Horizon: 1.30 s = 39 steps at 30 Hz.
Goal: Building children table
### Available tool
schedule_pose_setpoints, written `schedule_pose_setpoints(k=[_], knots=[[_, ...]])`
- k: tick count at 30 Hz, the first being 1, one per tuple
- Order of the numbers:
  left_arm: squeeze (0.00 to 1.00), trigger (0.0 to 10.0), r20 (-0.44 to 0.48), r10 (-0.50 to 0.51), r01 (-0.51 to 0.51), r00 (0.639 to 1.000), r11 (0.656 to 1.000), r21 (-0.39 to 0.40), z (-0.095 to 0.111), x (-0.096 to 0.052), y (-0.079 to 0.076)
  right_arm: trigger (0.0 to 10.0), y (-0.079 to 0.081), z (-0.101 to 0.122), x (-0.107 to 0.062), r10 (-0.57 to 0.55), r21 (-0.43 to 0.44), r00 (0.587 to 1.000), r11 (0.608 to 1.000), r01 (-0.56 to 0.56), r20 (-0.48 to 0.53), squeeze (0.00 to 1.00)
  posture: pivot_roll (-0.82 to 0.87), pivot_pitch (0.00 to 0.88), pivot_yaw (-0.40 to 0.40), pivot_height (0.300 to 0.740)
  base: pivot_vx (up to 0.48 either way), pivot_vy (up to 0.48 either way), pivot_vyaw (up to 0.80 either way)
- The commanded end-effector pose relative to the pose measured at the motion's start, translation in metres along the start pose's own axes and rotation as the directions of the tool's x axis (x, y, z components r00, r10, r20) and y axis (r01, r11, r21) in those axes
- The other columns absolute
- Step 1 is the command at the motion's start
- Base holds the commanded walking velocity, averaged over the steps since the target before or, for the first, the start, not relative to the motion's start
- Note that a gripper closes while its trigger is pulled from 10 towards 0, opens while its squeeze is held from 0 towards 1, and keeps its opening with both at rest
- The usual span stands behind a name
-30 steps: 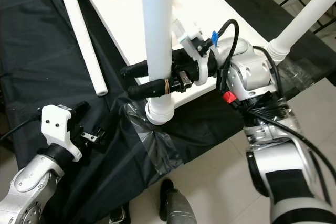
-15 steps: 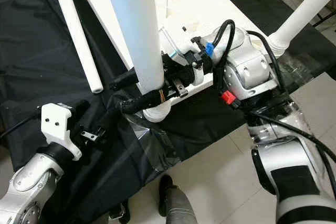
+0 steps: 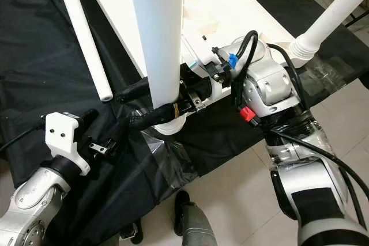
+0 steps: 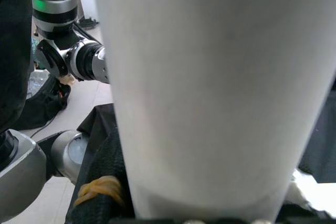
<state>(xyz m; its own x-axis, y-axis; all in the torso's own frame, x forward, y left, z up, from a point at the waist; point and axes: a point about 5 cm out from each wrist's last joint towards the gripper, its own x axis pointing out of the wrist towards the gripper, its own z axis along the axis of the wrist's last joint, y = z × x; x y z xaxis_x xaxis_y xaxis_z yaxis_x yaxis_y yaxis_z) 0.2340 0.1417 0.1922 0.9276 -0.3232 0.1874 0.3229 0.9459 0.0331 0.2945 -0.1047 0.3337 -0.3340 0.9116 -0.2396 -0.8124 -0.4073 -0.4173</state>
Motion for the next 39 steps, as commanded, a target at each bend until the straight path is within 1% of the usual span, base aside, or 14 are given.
schedule_pose_setpoints(k=[1,6,14,25,30,39], knots=[[0.0,10.0,-0.028,-0.002,0.002,1.0,1.0,-0.004,-0.004,-0.004,-0.001,10.0,0.004,-0.007,-0.003,-0.003,0.033,1.0,0.999,0.004,-0.014,0.0,0.01,0.426,-0.042,0.74,0.0,0.0,0.0],[0.0,10.0,-0.03,-0.008,0.007,1.0,1.0,-0.006,-0.004,-0.003,-0.001,10.0,0.003,-0.005,-0.015,-0.052,0.036,0.998,0.998,0.053,-0.028,0.0,0.01,0.427,-0.039,0.74,0.0,0.0,0.0],[0.0,10.0,-0.027,-0.009,0.009,1.0,1.0,-0.005,-0.003,-0.003,-0.001,10.0,0.001,-0.006,-0.022,-0.087,0.044,0.996,0.995,0.088,-0.024,0.0,0.01,0.43,-0.036,0.74,0.0,0.0,0.0],[0.0,10.0,-0.027,-0.012,0.012,1.0,1.0,0.0,-0.003,-0.004,-0.001,10.0,0.0,-0.009,-0.018,-0.088,0.048,0.996,0.995,0.089,-0.011,0.0,0.01,0.427,-0.032,0.74,0.0,0.0,0.0],[0.0,10.0,-0.028,-0.016,0.016,0.999,1.0,0.001,-0.003,-0.005,-0.003,10.0,-0.004,-0.009,-0.009,-0.075,0.044,0.997,0.996,0.074,0.019,0.0,0.01,0.426,-0.033,0.74,0.0,0.0,0.0],[0.0,10.0,-0.028,-0.016,0.016,0.999,1.0,-0.001,-0.003,-0.006,-0.004,10.0,-0.006,-0.01,-0.008,-0.07,0.04,0.998,0.997,0.069,0.01,0.0,0.01,0.426,-0.042,0.74,0.0,0.0,0.0]])
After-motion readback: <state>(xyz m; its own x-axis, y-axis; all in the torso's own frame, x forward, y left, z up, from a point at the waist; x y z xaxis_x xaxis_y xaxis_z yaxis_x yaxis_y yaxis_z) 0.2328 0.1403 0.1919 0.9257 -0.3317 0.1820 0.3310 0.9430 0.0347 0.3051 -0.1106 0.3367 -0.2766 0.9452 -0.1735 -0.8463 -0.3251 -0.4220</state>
